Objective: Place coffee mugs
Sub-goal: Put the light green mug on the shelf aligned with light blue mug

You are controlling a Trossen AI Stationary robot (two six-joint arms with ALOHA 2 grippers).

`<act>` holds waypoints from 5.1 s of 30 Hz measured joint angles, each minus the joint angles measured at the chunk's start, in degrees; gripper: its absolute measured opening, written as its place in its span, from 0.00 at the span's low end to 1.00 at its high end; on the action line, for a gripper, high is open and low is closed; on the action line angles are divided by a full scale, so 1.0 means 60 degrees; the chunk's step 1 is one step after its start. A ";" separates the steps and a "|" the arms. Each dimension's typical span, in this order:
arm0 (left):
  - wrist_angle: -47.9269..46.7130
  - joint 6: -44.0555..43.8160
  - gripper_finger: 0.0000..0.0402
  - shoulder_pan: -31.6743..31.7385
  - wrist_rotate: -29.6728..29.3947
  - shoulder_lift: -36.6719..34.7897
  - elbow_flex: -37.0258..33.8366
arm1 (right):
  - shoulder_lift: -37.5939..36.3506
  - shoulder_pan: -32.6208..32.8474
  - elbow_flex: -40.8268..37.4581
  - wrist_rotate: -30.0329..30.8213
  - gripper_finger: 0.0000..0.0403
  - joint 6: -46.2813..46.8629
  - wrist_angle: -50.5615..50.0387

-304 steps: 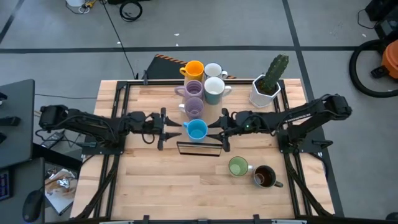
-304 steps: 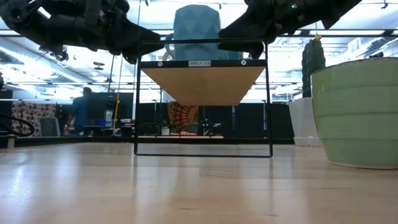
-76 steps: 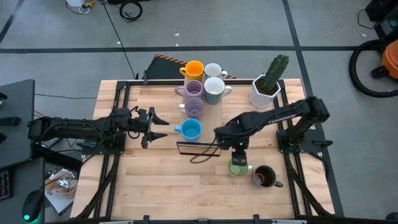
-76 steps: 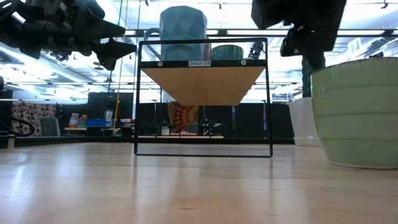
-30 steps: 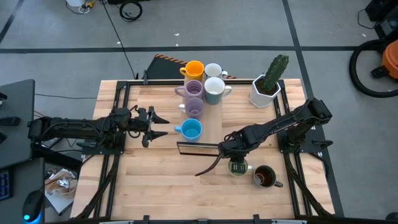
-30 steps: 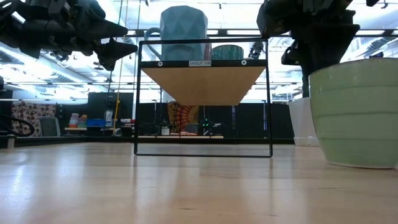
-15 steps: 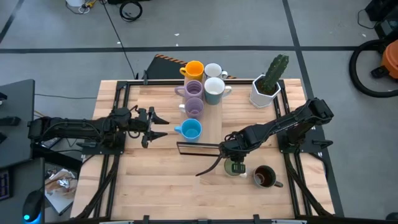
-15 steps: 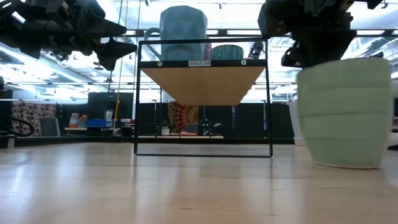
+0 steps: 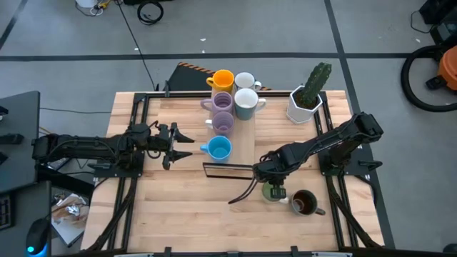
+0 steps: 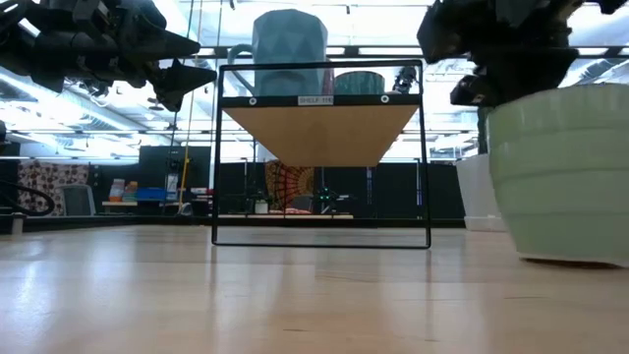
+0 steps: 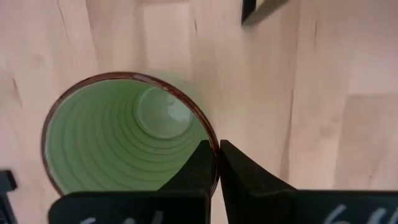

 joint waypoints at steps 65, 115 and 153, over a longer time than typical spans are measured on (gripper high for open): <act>0.0011 0.0091 0.65 0.0003 -0.0178 0.0000 0.0001 | 0.0920 -0.4566 0.7334 0.1198 0.05 -0.6951 -0.3845; 0.0012 0.0087 0.65 0.0004 -0.0181 -0.0003 0.0003 | 0.2900 -0.5311 0.9707 0.0485 0.12 -0.6869 -0.4494; 0.0013 0.0087 0.65 0.0004 -0.0182 0.0000 0.0002 | 0.2572 -0.5275 0.9700 0.0281 0.12 -0.6869 -0.4163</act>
